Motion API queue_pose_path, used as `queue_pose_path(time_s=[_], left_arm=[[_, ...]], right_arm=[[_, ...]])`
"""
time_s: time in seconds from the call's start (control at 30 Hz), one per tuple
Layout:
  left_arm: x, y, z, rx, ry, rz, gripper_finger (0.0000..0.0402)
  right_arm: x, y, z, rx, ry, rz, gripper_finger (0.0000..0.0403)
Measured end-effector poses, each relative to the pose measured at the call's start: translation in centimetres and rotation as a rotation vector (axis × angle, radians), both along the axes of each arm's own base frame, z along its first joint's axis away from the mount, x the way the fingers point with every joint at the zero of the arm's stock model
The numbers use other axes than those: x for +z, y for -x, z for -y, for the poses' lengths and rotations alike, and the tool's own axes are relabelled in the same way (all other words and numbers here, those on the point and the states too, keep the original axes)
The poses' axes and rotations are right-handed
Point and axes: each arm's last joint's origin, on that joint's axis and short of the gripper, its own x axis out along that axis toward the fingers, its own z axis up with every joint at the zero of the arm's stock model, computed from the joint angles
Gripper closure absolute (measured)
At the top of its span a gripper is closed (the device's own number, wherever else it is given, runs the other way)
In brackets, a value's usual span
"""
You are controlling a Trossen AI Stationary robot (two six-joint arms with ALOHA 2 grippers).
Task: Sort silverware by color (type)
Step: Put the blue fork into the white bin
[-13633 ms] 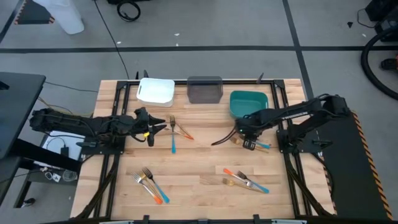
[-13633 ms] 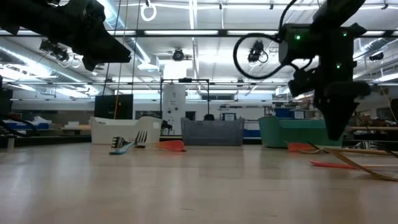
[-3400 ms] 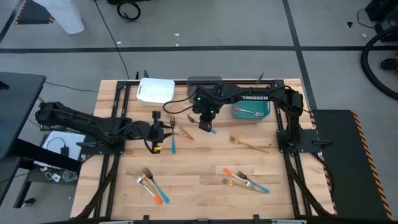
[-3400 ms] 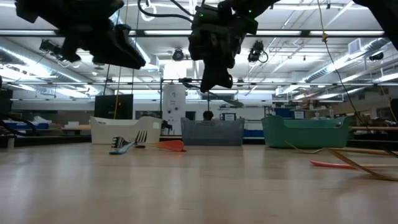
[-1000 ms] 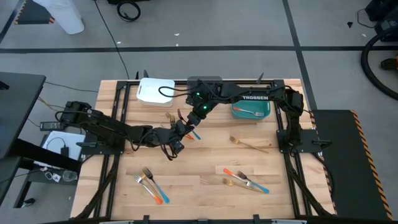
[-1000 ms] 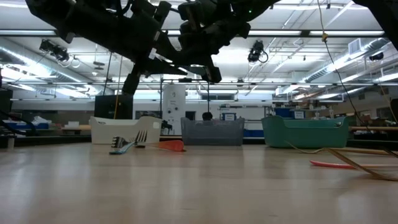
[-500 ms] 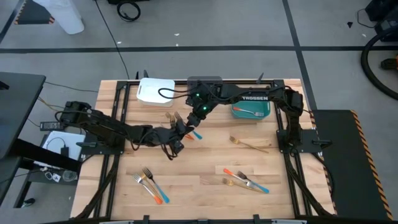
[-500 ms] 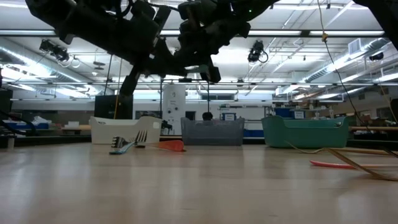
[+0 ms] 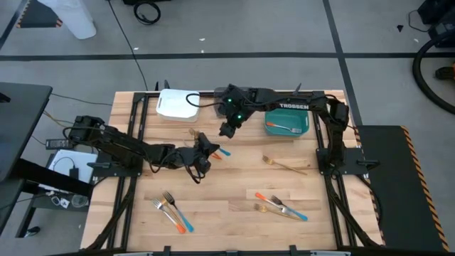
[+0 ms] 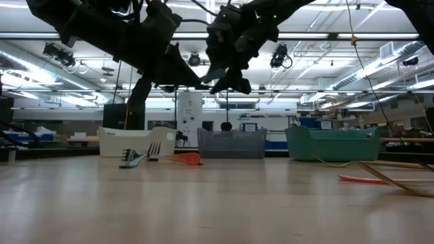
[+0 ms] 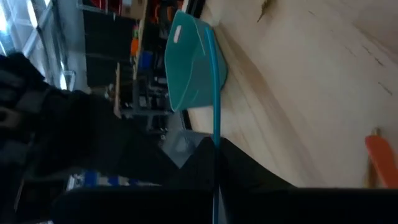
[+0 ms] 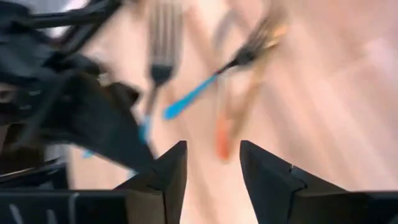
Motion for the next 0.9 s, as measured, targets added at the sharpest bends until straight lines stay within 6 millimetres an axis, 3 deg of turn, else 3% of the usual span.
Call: queue_pose_path(time_s=[0.3, 0.67, 0.9], left_arm=[[-0.2, 0.8, -1.6, 0.119, 0.066, -0.047, 0.039], [1.4, 3.0, -7.0, 0.38, 0.184, -0.011, 0.0389], [1.9, 3.9, -9.7, 0.511, 0.225, 0.036, 0.0388]], right_arm=[[0.3, 1.1, 0.2, -0.04, 0.263, -0.121, 0.0238], [1.0, 1.1, -1.1, -0.032, 0.624, -0.203, 0.0243], [-0.9, 1.1, -1.8, -0.008, 0.655, -0.188, 0.0258]])
